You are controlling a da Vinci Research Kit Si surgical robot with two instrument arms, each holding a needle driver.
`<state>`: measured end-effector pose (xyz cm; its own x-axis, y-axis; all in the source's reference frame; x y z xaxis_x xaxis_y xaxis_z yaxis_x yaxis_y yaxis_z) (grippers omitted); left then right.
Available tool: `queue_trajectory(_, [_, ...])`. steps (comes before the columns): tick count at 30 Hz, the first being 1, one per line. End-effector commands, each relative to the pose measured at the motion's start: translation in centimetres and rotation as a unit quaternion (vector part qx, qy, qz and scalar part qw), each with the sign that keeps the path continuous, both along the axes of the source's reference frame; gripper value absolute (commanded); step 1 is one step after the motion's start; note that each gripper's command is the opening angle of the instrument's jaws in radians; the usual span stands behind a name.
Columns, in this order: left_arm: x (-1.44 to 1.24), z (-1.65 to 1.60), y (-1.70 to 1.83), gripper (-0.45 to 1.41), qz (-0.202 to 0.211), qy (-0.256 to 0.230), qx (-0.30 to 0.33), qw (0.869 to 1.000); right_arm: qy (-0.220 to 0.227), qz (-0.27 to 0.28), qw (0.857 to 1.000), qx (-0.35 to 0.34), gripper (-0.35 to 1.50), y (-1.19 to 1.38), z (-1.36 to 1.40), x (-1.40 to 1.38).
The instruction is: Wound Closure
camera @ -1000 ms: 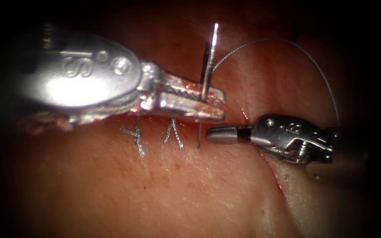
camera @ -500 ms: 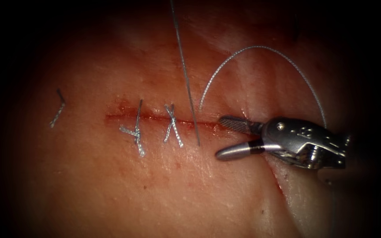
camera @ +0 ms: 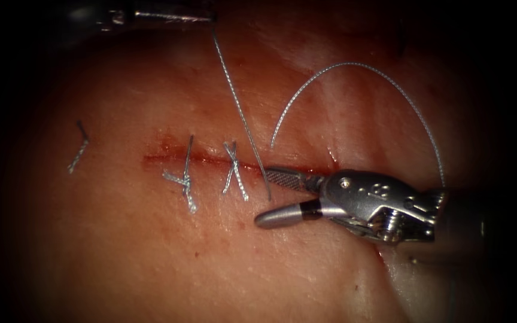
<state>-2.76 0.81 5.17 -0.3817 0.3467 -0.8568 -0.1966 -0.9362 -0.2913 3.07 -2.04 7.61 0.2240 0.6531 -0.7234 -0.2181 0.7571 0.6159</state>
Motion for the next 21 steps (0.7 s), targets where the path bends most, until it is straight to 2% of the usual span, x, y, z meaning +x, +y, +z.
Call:
queue_trajectory(1, [-0.04, 0.01, 0.01, -0.45, -0.002, -0.002, 0.001, 1.000, -0.015, -0.009, 1.000, -0.005, 0.52, -0.03, 0.12, 0.11])
queue_trajectory(2, [-0.04, 0.00, 0.01, -0.45, -0.003, -0.003, 0.001, 1.000, -0.022, -0.011, 1.000, -0.006, 0.52, -0.03, 0.16, 0.11])
queue_trajectory(4, [-0.04, -0.04, 0.01, -0.45, -0.004, -0.003, -0.001, 1.000, -0.030, -0.013, 0.999, -0.008, 0.34, -0.04, 0.20, 0.09])
queue_trajectory(5, [-0.05, -0.06, 0.00, -0.45, -0.004, -0.005, -0.001, 1.000, -0.027, -0.019, 0.999, -0.006, -0.11, -0.05, 0.21, 0.07])
queue_trajectory(6, [-0.05, -0.07, -0.01, -0.45, -0.006, -0.005, -0.001, 1.000, -0.018, -0.036, 0.999, -0.001, -0.35, -0.07, 0.17, 0.04])
queue_trajectory(10, [-0.06, -0.05, -0.05, -0.45, -0.008, -0.007, -0.003, 1.000, -0.018, -0.057, 0.998, 0.003, -0.35, -0.19, 0.04, -0.07])
queue_trajectory(11, [-0.09, -0.01, -0.16, -0.45, -0.011, -0.016, -0.007, 1.000, -0.040, -0.081, 0.996, 0.006, -0.35, -0.35, -0.12, -0.17])
queue_trajectory(12, [-0.09, -0.01, -0.16, -0.45, -0.011, -0.016, -0.007, 1.000, -0.040, -0.081, 0.996, 0.006, -0.35, -0.35, -0.12, -0.17])
queue_trajectory(15, [-0.16, 0.09, -0.39, -0.45, -0.014, -0.035, -0.018, 0.999, -0.035, -0.095, 0.995, 0.006, -0.35, -0.68, -0.48, -0.36])
queue_trajectory(16, [-0.16, 0.09, -0.39, -0.45, -0.014, -0.035, -0.018, 0.999, -0.035, -0.095, 0.995, 0.006, -0.35, -0.68, -0.48, -0.36])
queue_trajectory(18, [-0.19, 0.19, -0.59, -0.45, -0.014, -0.049, -0.028, 0.998, -0.032, -0.095, 0.995, 0.011, -0.35, -0.84, -0.83, -0.38])
queue_trajectory(19, [-0.19, 0.19, -0.59, -0.45, -0.014, -0.049, -0.028, 0.998, -0.032, -0.095, 0.995, 0.011, -0.35, -0.84, -0.83, -0.38])
queue_trajectory(21, [-0.20, 0.24, -0.73, -0.45, -0.014, -0.053, -0.034, 0.998, -0.017, -0.085, 0.996, 0.017, -0.35, -0.90, -1.16, -0.30])
